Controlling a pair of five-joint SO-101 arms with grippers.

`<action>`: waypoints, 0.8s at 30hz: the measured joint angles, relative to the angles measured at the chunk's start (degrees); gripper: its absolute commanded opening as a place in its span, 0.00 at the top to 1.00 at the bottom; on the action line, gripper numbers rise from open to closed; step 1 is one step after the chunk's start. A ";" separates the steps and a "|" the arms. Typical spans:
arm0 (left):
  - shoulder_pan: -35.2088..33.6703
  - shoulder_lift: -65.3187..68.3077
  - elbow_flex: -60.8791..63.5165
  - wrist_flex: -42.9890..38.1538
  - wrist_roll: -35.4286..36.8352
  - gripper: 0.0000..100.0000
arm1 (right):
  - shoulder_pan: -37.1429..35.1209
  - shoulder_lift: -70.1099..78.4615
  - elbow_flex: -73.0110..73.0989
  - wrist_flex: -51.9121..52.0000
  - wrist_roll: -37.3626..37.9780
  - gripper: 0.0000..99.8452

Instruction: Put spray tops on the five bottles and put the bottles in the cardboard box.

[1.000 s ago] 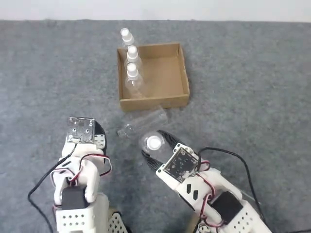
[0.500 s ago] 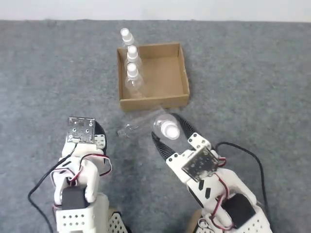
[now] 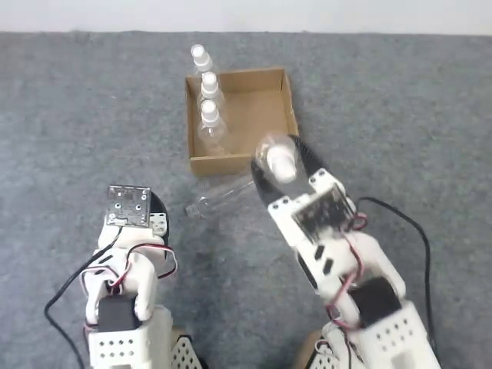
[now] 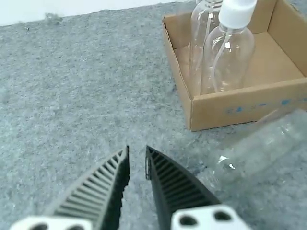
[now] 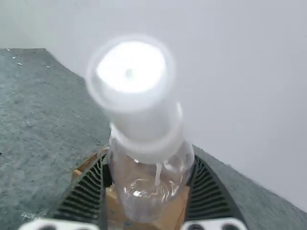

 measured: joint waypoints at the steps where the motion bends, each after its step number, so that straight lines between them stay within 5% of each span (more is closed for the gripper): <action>1: 0.00 0.00 0.00 0.00 0.00 0.95 | 0.62 2.29 -0.35 -1.49 0.00 0.99; 12: 0.00 0.00 0.00 0.00 0.00 0.95 | 2.37 23.30 -5.01 -13.98 0.00 0.99; 24: 0.00 0.00 0.00 0.00 0.00 0.95 | 3.69 43.60 -18.81 -15.82 0.00 0.99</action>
